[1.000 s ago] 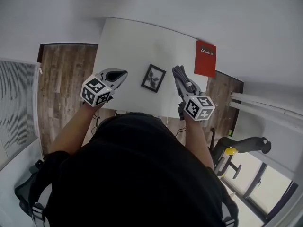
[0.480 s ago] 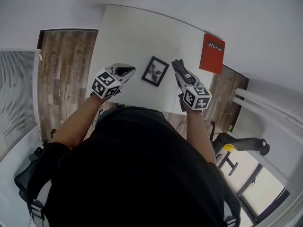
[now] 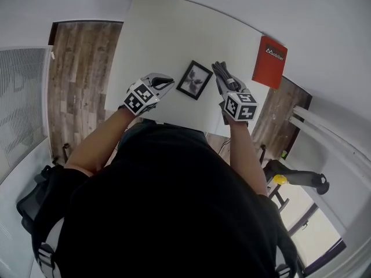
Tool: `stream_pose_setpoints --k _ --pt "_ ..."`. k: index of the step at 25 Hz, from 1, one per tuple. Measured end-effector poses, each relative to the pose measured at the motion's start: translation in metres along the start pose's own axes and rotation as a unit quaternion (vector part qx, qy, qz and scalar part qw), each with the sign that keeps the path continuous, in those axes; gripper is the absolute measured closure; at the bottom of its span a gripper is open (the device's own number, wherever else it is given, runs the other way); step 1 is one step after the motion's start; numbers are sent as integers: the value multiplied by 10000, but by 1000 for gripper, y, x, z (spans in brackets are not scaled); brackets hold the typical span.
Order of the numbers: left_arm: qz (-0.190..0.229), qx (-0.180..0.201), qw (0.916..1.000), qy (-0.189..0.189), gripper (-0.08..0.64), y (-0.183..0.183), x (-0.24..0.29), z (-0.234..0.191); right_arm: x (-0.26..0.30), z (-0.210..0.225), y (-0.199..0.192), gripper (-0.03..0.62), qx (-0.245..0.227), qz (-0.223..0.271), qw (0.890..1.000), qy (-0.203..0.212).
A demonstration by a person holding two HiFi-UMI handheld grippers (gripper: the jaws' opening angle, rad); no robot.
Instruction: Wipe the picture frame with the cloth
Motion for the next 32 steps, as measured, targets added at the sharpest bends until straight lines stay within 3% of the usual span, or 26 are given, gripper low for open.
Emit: stream_pose_setpoints --k 2,7,18,23,32 --pt "-98 55 9999 -17 500 -7 10 2 12 -1 1 485 -312 -144 9993 -136" --pt "-349 192 9992 17 478 -21 29 3 36 -5 6 485 -933 -365 9945 -301" --pt "-941 399 9946 -187 414 -39 62 8 78 -15 12 483 -2199 -948 9682 -721" --pt "-1153 493 9920 -125 366 -48 72 10 94 -19 9 482 -2846 -1256 9442 -1081" --pt "-1436 600 9877 -106 360 -61 88 14 119 -31 -4 480 -3605 -1639 9083 -1346"
Point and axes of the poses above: the fingertips, and each gripper's own axes: x forward along the fingers, z to its right, y out of its top, the point moved 7 cm from there along -x, backward along the fingers, and after that the axes turned 9 degrees about -z, right-handed, at the moved point
